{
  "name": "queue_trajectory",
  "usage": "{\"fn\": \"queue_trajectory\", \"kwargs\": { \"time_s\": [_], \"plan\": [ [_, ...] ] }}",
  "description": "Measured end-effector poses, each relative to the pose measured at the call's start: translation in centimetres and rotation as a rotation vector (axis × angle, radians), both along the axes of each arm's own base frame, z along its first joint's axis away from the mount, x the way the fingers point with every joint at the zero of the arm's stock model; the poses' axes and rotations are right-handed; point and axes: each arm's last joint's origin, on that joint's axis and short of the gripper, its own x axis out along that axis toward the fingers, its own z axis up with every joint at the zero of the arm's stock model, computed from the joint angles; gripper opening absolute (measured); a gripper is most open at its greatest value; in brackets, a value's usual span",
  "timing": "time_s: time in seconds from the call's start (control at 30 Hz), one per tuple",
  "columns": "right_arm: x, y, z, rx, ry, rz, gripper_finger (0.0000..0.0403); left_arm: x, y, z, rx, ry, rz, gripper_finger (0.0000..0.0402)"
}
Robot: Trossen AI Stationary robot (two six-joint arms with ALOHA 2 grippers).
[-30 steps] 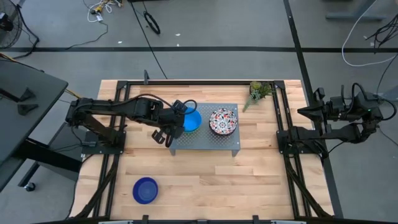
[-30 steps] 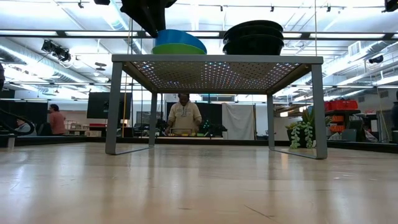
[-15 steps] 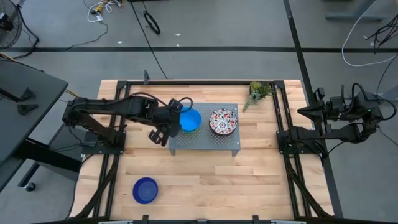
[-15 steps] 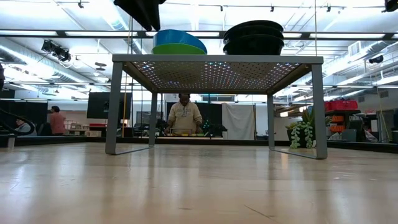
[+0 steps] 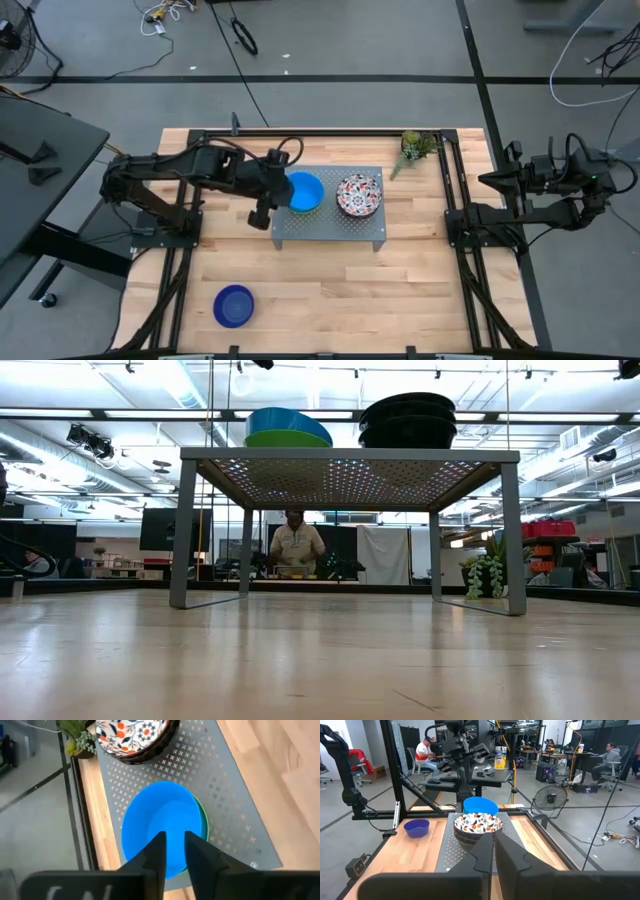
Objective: Pick & Place Mini bowls
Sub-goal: Stack the light blue bowl on top of the other light green bowl on the shelf
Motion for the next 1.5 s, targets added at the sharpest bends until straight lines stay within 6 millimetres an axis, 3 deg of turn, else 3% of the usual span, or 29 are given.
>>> {"fn": "queue_trajectory", "kwargs": {
  "time_s": [0.2, 0.57, 0.67, 0.97, 1.5],
  "plan": [
    [0.0, 0.0, 0.0, 0.000, 0.000, 0.000, 0.0023, 0.5, 0.5, 0.3, -0.112, -0.075, 0.073, 0.0010],
    [0.0, 0.0, 0.0, 0.000, 0.000, 0.000, 0.0023, 1.1, 1.1, 0.8, -0.137, -0.182, 0.187, 0.0003],
    [0.0, 0.0, 0.0, 0.000, 0.000, 0.000, 0.0023, 1.6, 1.0, -0.3, -0.154, -0.223, 0.181, 0.0003],
    [0.0, 0.0, 0.0, 0.000, -0.001, 0.000, 0.0023, 0.1, 1.0, -3.4, -0.227, -0.250, 0.227, 0.0001],
    [0.0, 0.0, 0.0, 0.000, -0.001, 0.001, 0.0023, -2.1, 1.1, -5.6, -0.338, -0.345, 0.321, 0.0001]
  ]
}}
